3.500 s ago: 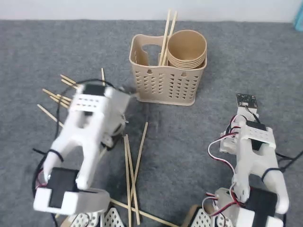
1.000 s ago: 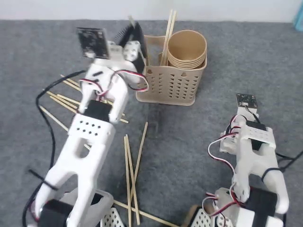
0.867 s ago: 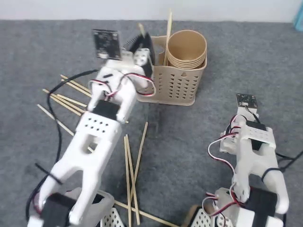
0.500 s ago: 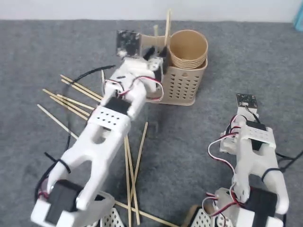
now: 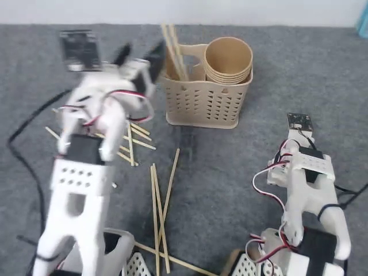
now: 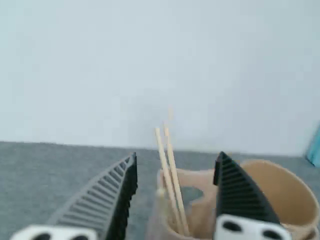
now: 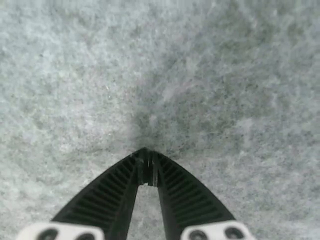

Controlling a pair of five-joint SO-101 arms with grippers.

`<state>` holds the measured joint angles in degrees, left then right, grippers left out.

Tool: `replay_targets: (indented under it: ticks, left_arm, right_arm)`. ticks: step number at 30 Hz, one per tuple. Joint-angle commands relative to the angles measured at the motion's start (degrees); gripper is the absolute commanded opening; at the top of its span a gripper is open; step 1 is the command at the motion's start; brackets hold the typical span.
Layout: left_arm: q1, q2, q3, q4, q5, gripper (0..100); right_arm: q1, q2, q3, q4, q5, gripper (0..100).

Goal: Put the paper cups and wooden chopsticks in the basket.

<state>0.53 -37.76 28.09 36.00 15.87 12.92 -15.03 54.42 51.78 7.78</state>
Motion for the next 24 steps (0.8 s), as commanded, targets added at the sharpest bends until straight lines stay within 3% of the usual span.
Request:
replay_targets:
  ticks: [1, 8, 16, 24]
  left_arm:
    - [-6.2, -1.1, -3.6, 2.6, -0.5, 17]
    - [-12.0, 12.3, -4.0, 3.8, -0.5, 3]
    - [-12.1, 33.1, -14.6, 5.0, 2.5, 2]
    - [-11.8, 58.3, -44.2, 24.2, 4.0, 2]
  right_arm:
    - [-0.2, -2.1, -0.3, -0.9, 0.8, 1.6]
    - [-0.2, -2.1, -0.2, -0.7, 0.8, 1.6]
    - [-0.2, -2.1, -0.2, -0.8, 0.6, 1.6]
    - [-0.2, -2.1, -0.2, -0.9, 0.7, 1.6]
